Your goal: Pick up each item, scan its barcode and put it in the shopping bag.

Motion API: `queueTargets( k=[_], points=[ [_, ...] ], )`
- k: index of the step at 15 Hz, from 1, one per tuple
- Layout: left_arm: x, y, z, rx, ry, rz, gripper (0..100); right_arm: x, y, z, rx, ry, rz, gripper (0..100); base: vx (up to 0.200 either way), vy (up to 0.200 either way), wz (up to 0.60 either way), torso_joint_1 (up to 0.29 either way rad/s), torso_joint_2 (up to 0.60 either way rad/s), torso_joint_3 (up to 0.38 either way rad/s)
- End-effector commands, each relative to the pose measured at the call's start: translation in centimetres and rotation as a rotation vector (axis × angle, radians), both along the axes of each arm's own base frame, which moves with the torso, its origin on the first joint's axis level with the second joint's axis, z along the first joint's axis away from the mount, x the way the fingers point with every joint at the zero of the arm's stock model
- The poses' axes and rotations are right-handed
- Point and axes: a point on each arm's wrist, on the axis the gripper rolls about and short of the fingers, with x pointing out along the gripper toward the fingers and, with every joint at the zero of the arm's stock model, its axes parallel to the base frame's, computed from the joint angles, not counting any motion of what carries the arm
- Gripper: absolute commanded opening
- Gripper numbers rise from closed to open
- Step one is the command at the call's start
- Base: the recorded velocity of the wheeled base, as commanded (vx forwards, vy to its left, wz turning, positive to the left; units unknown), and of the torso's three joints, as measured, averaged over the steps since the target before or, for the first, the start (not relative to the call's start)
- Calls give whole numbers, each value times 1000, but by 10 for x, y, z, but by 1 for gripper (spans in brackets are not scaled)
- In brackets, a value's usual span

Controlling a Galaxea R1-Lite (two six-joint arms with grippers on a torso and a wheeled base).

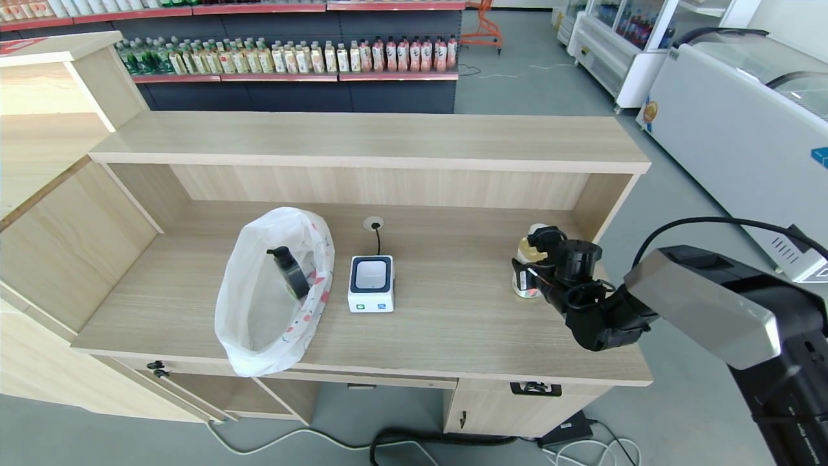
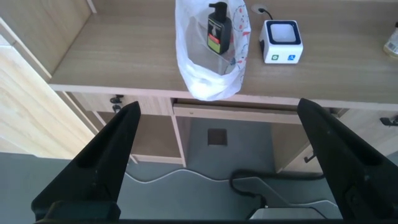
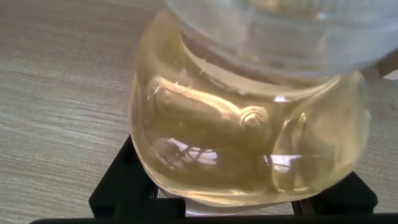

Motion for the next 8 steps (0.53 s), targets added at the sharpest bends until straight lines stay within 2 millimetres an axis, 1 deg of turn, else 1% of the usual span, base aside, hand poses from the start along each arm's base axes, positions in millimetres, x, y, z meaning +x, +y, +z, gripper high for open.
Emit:
queueTargets(
  k=[1,2,3,5,6,7,8],
  points=[
    [0,0,0,0,0,0,100,-4,0,22,24,-26,12,0,0,0,0,0,0,0],
    [0,0,0,0,0,2,100,-11,0,35,63,-15,51,0,0,0,0,0,0,0],
    [0,0,0,0,0,0,100,-22,1,53,133,10,103,0,0,0,0,0,0,0],
    [0,0,0,0,0,0,100,-50,11,84,288,88,233,0,0,0,0,0,0,0],
    [0,0,0,0,0,0,100,-63,14,94,339,121,285,0,0,0,0,0,0,0],
    [0,0,0,0,0,0,100,-75,17,99,370,144,329,0,0,0,0,0,0,0],
    [0,0,0,0,0,0,100,-101,24,99,411,220,424,0,0,0,0,0,0,0]
  ],
)
